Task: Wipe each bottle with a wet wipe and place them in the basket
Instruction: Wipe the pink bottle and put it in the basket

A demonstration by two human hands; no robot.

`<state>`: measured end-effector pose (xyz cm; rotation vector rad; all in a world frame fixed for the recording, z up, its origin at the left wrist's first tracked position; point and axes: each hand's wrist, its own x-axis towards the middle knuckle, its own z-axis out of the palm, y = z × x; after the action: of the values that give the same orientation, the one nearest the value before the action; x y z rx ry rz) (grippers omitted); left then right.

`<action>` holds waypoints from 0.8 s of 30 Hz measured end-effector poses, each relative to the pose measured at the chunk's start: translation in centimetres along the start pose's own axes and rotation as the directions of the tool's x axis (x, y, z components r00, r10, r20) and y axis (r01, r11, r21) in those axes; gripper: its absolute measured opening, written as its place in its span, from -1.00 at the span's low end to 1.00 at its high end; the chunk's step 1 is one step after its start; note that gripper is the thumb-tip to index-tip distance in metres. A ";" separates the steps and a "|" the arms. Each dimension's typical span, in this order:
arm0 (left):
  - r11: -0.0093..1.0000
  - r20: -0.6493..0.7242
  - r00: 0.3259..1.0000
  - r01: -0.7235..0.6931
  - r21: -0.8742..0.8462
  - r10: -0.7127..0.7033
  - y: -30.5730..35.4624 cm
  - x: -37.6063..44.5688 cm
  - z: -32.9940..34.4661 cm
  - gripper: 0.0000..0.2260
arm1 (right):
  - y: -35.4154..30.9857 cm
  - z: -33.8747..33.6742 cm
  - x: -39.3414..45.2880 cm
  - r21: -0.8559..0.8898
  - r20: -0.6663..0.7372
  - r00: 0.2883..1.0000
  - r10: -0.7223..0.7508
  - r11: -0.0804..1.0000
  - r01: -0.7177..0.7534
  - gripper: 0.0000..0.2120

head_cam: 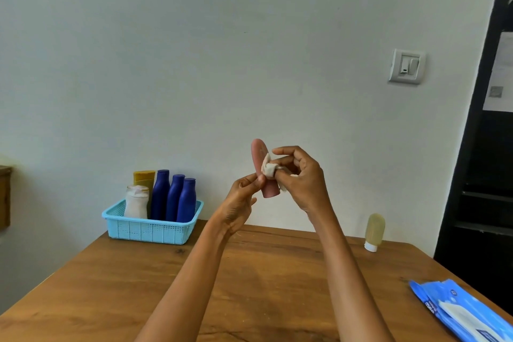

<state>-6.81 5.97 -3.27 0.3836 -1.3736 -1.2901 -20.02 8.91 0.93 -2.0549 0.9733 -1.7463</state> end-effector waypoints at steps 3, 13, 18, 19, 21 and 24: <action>1.000 0.014 1.000 0.009 0.028 -0.009 -0.5 0.1 0.2 -0.41 | 0.6 0.4 0.1 -0.027 -0.148 0.989 -0.015 1.000 0.012 -0.78; 0.998 -0.041 0.999 -0.002 0.061 0.005 -0.9 0.2 0.0 -0.38 | 1.4 -0.5 -0.3 -0.062 0.036 0.999 0.021 0.998 -0.019 -0.89; 0.990 0.028 0.999 0.022 0.139 -0.026 -1.0 0.2 0.6 -0.47 | 1.7 -0.7 0.1 -0.166 -0.371 0.919 -0.130 0.983 0.072 -0.89; 0.988 0.038 0.999 0.028 0.152 -0.035 -1.0 0.2 0.7 -0.51 | 1.3 -0.8 0.3 -0.145 -0.410 0.899 -0.154 0.984 0.103 -0.88; 0.984 0.036 0.998 0.043 0.174 -0.050 -1.1 0.3 0.8 -0.59 | 0.7 -0.6 0.5 -0.122 -0.378 0.911 -0.165 0.984 0.128 -0.85; 0.981 0.013 0.999 0.045 0.190 -0.048 -1.2 0.5 0.8 -0.71 | 0.6 0.2 0.2 -0.131 -0.240 0.961 -0.135 0.986 0.106 -0.81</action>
<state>-8.18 5.52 -3.78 0.5390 -1.5157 -1.2057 -20.04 8.26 0.69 -2.0387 1.0634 -2.0969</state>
